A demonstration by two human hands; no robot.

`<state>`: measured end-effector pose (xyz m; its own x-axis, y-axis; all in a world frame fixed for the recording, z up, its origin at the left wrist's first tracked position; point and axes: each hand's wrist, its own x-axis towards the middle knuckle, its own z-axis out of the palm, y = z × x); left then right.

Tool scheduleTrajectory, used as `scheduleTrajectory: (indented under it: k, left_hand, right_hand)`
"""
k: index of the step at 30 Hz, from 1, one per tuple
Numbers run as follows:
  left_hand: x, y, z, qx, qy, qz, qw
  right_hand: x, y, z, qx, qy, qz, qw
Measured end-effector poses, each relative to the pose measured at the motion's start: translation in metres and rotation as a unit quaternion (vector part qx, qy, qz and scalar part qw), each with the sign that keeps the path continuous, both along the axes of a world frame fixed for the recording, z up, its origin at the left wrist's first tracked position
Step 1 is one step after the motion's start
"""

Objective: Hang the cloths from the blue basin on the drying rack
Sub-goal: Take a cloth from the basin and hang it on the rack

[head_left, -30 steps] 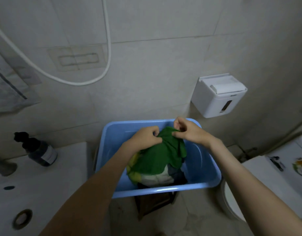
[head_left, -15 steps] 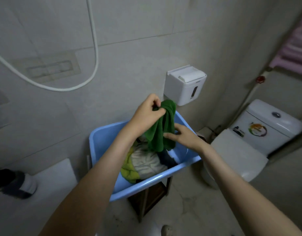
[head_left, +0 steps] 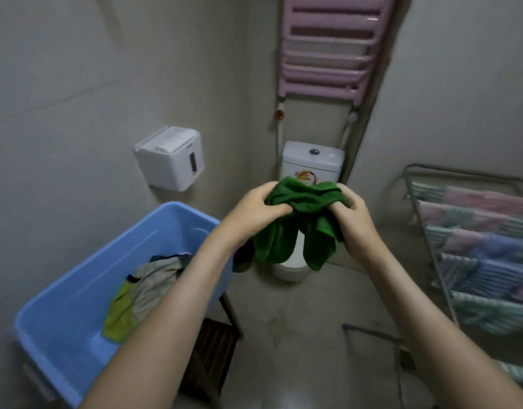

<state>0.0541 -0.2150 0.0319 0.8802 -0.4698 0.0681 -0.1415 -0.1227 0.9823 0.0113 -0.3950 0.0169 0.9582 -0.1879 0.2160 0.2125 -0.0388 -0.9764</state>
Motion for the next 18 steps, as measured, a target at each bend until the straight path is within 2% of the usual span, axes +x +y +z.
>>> scheduleTrajectory:
  k: [5,11,14,18]
  left_hand:
    - [-0.038,-0.08,-0.002,-0.05,0.02,-0.092,0.994]
    - [-0.117,-0.169,-0.009,0.005,0.029,-0.228,0.973]
    - [-0.154,-0.212,-0.01,0.04,0.029,-0.324,0.945]
    - [-0.199,-0.26,-0.011,0.091,0.081,-0.448,0.886]
  right_hand:
    - [-0.073,-0.072,-0.013,-0.028,0.012,-0.113,0.993]
    - [-0.191,-0.146,-0.017,-0.015,-0.004,-0.269,0.963]
    - [-0.251,-0.177,-0.016,-0.009,-0.022,-0.354,0.935]
    - [-0.315,-0.204,-0.018,0.02,-0.025,-0.431,0.902]
